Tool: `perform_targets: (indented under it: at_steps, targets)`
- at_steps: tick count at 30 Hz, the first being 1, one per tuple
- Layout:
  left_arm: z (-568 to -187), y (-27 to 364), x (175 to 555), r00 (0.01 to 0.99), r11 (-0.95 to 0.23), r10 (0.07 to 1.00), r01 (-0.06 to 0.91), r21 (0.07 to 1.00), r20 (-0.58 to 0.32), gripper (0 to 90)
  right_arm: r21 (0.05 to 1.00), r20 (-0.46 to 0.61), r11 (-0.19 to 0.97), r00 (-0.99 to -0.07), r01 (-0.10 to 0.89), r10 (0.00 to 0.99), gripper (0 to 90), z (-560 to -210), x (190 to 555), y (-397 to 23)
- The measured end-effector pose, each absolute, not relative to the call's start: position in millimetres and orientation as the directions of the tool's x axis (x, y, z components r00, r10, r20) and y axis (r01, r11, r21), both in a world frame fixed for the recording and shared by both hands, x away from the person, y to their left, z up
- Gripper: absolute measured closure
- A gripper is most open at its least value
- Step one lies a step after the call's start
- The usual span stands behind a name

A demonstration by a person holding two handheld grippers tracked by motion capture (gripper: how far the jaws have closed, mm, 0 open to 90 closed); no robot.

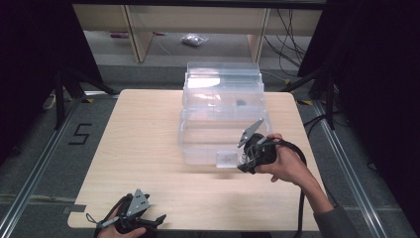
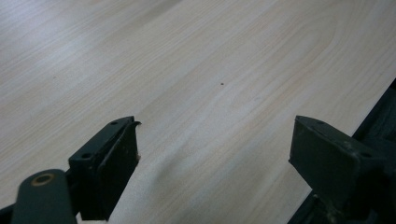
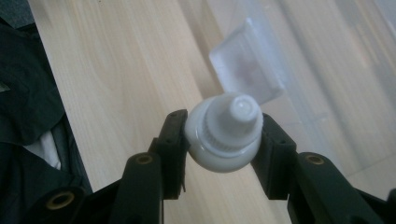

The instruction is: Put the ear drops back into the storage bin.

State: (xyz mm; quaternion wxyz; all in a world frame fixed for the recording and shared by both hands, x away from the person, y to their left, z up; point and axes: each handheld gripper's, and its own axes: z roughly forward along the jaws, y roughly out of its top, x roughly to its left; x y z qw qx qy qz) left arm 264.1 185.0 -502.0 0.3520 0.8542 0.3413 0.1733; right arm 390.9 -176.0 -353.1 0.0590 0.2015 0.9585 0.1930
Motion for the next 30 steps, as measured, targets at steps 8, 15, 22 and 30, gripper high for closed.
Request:
perform_targets:
  at_steps: [8, 15, 22, 30]
  targets:
    - [-502, 186, 264, 0.706, -0.518, 0.706, 0.461, 0.721, 0.056, 14.9, 0.394, -0.046, 0.835, -0.899, 0.385, 0.436, 60.1, -331, 409, -189]
    - [-502, 186, 264, 0.707, -0.519, 0.705, 0.459, 0.721, 0.057, 14.9, 0.382, -0.064, 0.824, -0.878, 0.418, 0.475, 60.0, -314, 428, -200]
    - [-502, 185, 264, 0.706, -0.514, 0.706, 0.462, 0.723, 0.051, 14.9, 0.342, -0.073, 0.821, -0.858, 0.457, 0.508, 60.1, -312, 451, -201]
    - [-501, 187, 265, 0.713, -0.534, 0.698, 0.456, 0.712, 0.066, 14.9, 0.310, -0.065, 0.812, -0.841, 0.494, 0.537, 60.1, -331, 477, -201]
